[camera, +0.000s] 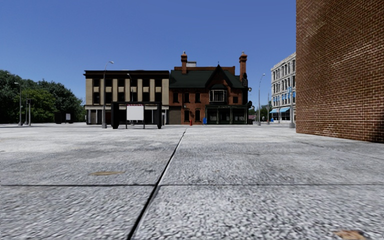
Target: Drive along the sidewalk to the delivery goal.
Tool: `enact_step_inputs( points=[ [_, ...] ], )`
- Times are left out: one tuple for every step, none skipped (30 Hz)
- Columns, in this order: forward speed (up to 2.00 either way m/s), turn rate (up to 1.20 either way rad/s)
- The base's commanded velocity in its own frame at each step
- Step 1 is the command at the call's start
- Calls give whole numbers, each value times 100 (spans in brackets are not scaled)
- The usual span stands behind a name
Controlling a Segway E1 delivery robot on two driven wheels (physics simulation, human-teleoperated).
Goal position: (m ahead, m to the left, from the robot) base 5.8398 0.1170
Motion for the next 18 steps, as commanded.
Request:
enact_step_inputs(
  points=[
    [200,0],
    [200,0],
    [200,0],
    [200,0],
    [200,0],
    [200,0],
    [200,0],
    [200,0],
    [200,0],
    [200,0],
    [200,0],
    [200,0],
    [200,0],
    [200,0],
    [200,0],
    [200,0],
    [200,0],
    [200,0]
  ],
)
